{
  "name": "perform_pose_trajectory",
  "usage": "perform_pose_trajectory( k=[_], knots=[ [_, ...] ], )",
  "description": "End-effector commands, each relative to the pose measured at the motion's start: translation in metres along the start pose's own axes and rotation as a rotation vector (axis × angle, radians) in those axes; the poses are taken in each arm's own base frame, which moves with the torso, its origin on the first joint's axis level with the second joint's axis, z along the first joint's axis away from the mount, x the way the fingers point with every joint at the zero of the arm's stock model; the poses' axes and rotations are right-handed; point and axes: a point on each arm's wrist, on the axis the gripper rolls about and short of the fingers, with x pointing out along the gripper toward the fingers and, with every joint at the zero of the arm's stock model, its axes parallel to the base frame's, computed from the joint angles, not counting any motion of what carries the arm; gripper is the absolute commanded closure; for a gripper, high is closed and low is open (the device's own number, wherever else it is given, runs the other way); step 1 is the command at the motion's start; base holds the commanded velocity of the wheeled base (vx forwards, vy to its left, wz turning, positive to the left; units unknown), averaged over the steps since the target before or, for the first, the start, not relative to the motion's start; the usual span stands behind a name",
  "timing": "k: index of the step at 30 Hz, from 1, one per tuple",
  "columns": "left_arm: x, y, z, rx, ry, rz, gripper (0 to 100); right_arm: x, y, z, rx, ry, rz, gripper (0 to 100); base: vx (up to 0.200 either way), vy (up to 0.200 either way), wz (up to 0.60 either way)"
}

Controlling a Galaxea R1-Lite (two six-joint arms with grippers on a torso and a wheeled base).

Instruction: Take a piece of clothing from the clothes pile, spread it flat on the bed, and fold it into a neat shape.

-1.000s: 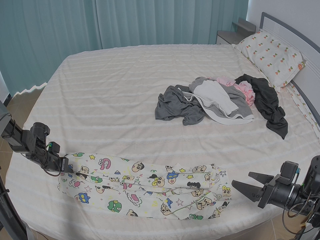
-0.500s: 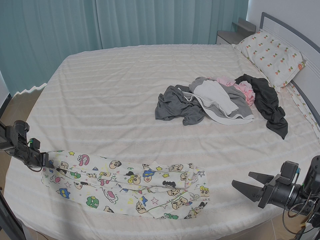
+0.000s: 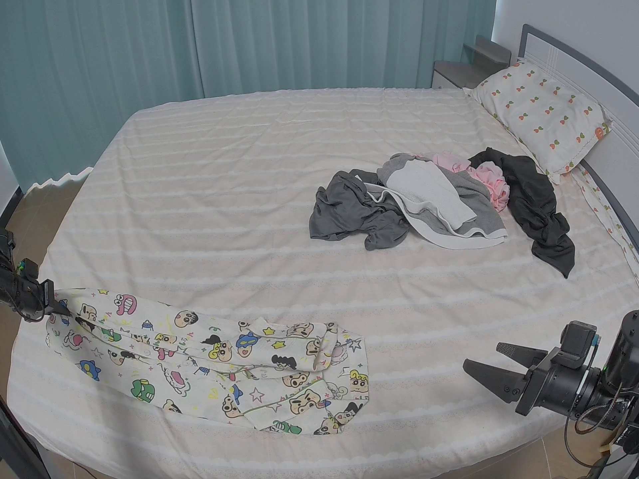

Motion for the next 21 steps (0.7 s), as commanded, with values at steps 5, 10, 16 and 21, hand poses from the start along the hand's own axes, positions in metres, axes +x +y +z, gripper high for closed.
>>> perform_pose_trajectory(
  k=[5, 10, 16, 21],
  knots=[
    [-0.025, -0.058, 0.0, 0.046, 0.011, -0.014, 100, 0.0, 0.0, 0.0, 0.002, -0.002, 0.001, 0, 0.0, 0.0, 0.0],
    [-0.028, -0.12, -0.006, 0.03, 0.022, 0.003, 100, 0.0, 0.0, 0.001, 0.0, -0.005, 0.001, 0, 0.0, 0.0, 0.0],
    [-0.031, -0.217, -0.042, 0.119, 0.042, 0.0, 100, -0.003, 0.001, 0.002, 0.0, -0.018, 0.009, 0, 0.0, 0.0, 0.0],
    [-0.011, -0.281, -0.073, 0.177, 0.04, 0.047, 100, -0.003, 0.001, 0.002, 0.0, -0.018, 0.009, 0, 0.0, 0.0, 0.0]
  ],
)
